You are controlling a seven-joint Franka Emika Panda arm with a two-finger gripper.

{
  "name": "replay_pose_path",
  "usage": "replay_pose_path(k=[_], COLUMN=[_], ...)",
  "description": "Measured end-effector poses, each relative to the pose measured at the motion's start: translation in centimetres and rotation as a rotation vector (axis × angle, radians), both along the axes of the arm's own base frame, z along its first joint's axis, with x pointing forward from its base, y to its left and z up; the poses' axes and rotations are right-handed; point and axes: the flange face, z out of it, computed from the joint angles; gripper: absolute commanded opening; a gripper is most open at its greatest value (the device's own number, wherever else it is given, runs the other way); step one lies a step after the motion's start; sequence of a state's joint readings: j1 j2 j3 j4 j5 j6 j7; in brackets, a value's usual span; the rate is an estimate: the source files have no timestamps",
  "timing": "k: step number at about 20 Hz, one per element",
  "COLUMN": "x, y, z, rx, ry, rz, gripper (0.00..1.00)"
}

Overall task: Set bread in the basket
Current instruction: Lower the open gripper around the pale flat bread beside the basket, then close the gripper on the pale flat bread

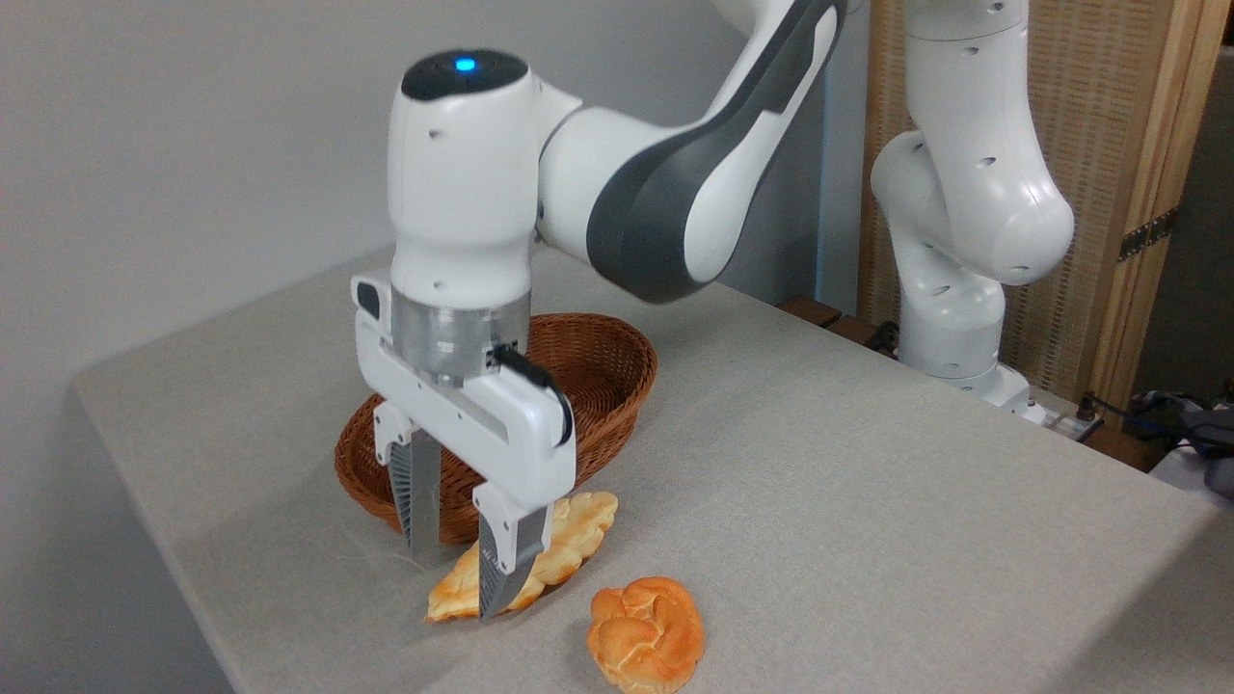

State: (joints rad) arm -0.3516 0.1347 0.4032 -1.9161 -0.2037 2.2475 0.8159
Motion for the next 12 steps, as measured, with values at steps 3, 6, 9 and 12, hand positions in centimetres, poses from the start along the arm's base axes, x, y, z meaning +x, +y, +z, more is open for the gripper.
replay_pose_path(k=[3, 6, 9, 12], x=[0.3, 0.4, 0.5, 0.6], y=[-0.2, -0.4, -0.5, -0.7], z=[-1.3, -1.9, -2.5, -3.1], rx=[0.002, 0.005, 0.009, 0.012], ry=[0.016, 0.027, 0.037, 0.047], rz=[0.002, -0.001, -0.002, -0.004], gripper=[1.00, 1.00, 1.00, 1.00])
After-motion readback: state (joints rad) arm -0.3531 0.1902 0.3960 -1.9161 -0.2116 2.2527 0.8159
